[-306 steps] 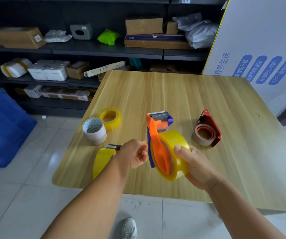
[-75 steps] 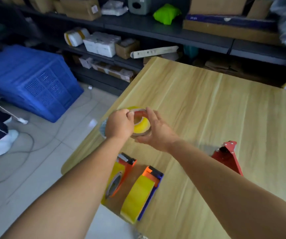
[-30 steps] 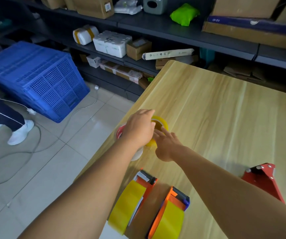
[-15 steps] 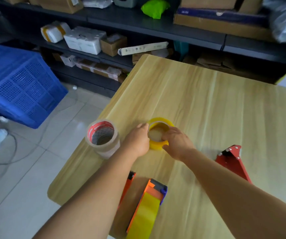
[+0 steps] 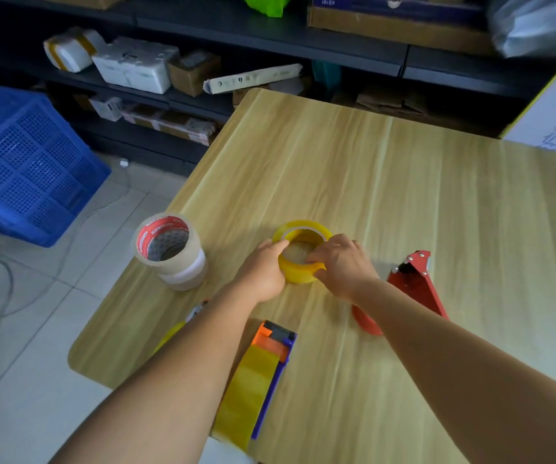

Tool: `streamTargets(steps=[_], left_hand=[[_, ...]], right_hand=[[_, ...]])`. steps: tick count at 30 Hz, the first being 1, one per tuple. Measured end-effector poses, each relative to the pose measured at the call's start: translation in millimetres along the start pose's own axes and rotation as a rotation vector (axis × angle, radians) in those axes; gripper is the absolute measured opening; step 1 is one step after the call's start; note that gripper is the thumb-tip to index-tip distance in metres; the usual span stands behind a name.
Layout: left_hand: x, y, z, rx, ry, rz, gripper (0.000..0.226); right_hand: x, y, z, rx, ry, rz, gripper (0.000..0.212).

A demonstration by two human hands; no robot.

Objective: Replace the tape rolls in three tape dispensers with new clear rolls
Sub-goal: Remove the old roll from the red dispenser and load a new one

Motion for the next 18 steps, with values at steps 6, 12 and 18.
streamTargets(steps=[6,12,18], left_hand=[[-8,-9,23,0.096,-0.14,0.068,0.08],[-13,-14,42,0.163,-0.318,0.181,0.052],[-10,-19,63,0.227,-0.311,0.232,0.014]], right_hand=[[-23,-10,0,0.069,0.28,0.116,0.025],[-43,-32,7,0.139,0.529,0.122,0.025],[-54,-56,17,0.19,0.62,0.173,0.027]])
Point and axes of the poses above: each hand's wrist, its own y-axis towards the middle knuckle, its own x-axis out of the palm, z = x × y, the point moved 1 cm from there along y, towards the middle knuckle, and after that the axes turned 11 degrees about -y, right-handed, at the moved point
